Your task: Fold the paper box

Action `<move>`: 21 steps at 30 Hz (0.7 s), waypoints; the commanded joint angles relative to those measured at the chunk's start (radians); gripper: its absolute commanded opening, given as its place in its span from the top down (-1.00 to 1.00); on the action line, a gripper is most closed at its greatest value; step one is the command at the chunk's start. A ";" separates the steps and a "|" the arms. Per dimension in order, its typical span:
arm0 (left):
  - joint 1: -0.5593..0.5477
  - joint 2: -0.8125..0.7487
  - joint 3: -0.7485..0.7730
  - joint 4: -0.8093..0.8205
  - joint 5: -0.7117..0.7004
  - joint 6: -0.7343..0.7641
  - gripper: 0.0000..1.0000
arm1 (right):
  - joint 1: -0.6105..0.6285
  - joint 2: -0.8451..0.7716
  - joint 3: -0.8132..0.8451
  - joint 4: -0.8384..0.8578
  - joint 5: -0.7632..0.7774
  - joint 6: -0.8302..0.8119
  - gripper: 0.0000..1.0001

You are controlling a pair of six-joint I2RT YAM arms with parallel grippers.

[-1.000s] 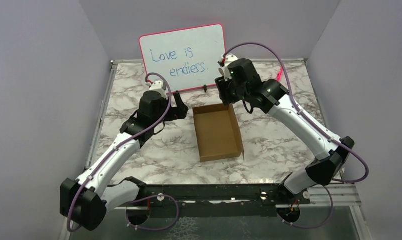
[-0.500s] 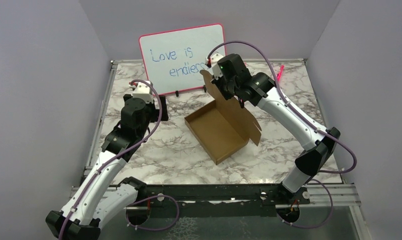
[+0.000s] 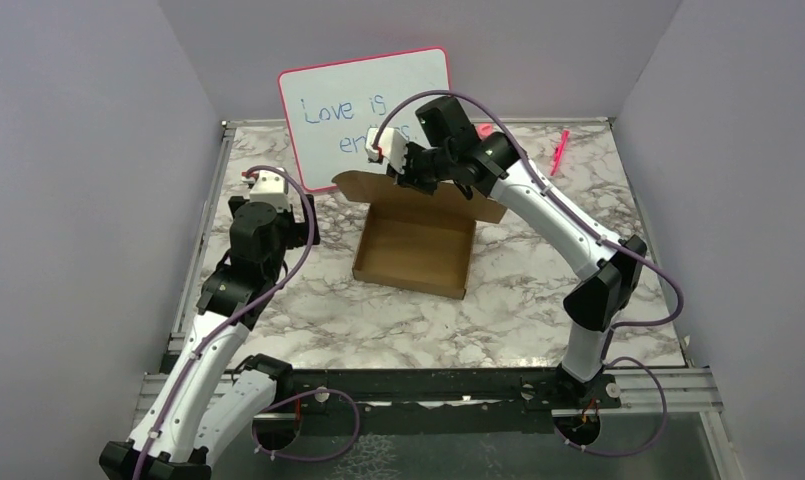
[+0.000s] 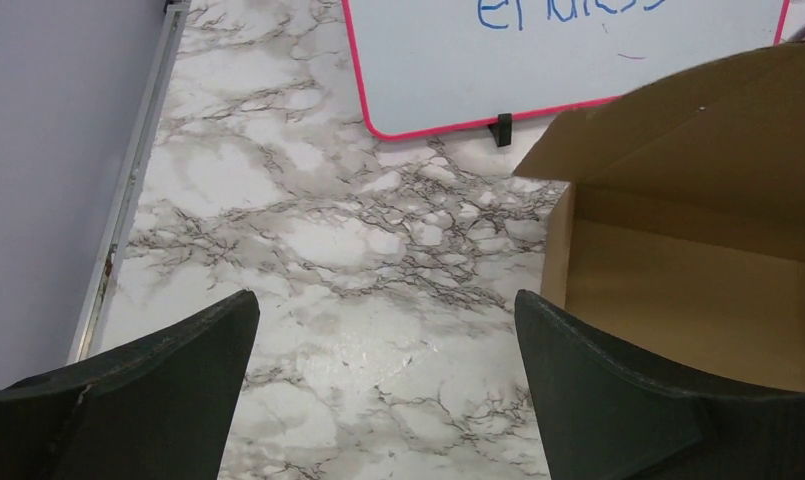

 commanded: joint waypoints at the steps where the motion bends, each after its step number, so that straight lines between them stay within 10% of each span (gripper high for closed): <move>1: 0.042 -0.008 -0.012 0.030 0.068 0.022 -0.98 | -0.026 0.028 0.080 -0.048 -0.238 -0.157 0.98; 9: 0.076 0.009 -0.018 0.050 0.150 0.048 -0.98 | -0.042 0.058 0.066 -0.011 -0.266 -0.220 0.90; 21: 0.079 0.116 0.084 0.041 0.303 0.145 -0.98 | -0.063 -0.086 -0.059 0.122 -0.132 -0.088 -0.34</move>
